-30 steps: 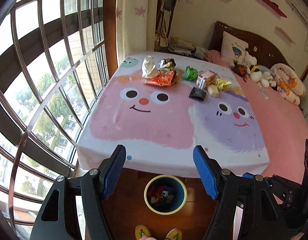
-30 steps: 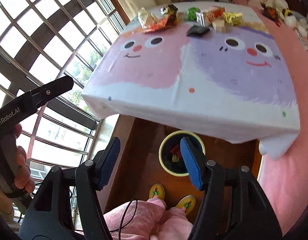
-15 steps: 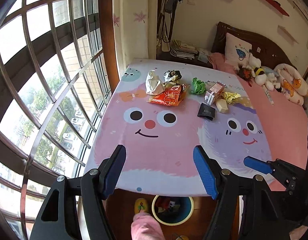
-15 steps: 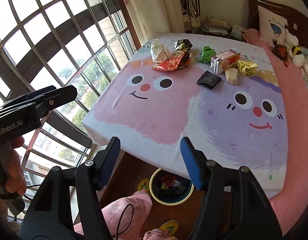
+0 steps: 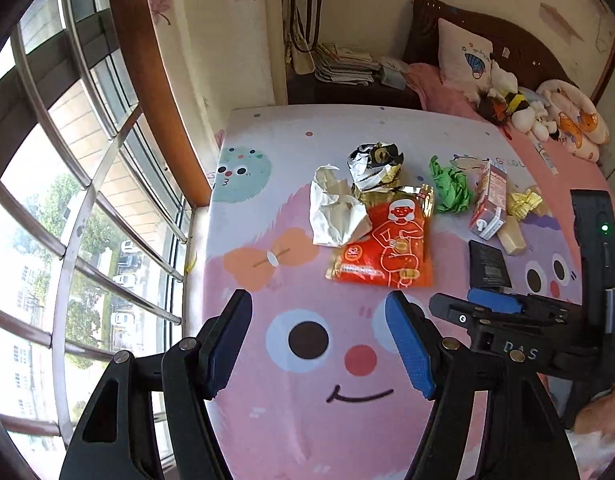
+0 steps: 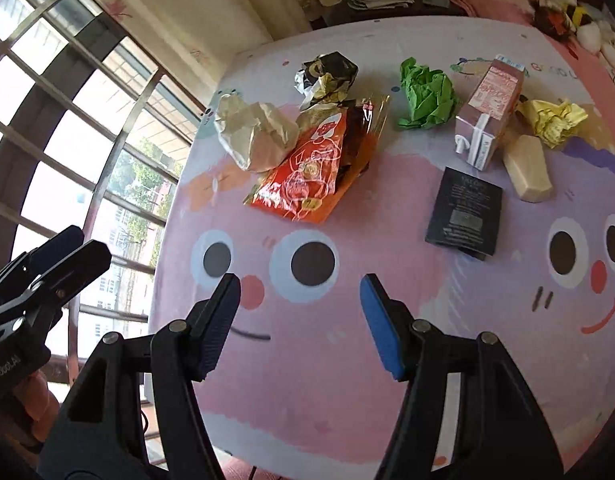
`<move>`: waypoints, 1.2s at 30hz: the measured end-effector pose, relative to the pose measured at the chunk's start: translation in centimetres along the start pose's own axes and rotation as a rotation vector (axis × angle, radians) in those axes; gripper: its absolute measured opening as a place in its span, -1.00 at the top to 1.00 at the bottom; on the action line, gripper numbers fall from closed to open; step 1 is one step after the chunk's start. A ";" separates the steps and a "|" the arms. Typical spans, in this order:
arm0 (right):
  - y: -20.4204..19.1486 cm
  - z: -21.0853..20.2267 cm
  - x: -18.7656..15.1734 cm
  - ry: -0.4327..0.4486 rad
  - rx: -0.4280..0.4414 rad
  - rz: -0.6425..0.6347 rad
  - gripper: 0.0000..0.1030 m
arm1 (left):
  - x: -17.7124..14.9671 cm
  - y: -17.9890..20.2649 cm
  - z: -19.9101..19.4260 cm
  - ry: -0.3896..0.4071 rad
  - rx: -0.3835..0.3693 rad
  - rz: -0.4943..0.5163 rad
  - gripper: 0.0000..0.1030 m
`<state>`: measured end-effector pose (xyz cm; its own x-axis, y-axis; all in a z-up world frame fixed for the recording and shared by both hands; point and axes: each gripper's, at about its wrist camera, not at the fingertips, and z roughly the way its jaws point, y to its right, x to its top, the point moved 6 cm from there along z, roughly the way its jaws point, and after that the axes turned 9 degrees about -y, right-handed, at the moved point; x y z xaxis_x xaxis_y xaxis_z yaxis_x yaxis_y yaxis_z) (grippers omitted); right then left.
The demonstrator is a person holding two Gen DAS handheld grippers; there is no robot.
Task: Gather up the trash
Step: 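Grasp the crumpled tissue with the left tool while the right tool grasps the orange snack bag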
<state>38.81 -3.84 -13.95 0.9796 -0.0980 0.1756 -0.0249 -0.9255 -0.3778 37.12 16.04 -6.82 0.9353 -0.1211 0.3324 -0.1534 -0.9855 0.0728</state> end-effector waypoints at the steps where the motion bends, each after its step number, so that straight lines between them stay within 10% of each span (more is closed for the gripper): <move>1: 0.5 1.1 1.0 -0.007 0.000 0.030 -0.16 | 1.1 -0.7 0.9 -0.010 -0.009 0.002 -0.37; 25: -0.3 10.5 7.1 0.007 0.003 0.091 0.05 | 11.0 1.3 15.3 -0.181 -0.149 0.047 -0.36; 36: -1.3 11.5 7.1 -0.020 0.059 0.073 0.82 | 10.2 3.1 16.0 -0.195 -0.158 0.084 0.39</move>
<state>48.07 0.87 -22.70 0.9794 -0.1563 0.1282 -0.0846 -0.8931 -0.4419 51.30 9.89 -18.27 0.9586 -0.2377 0.1568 -0.2669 -0.9421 0.2032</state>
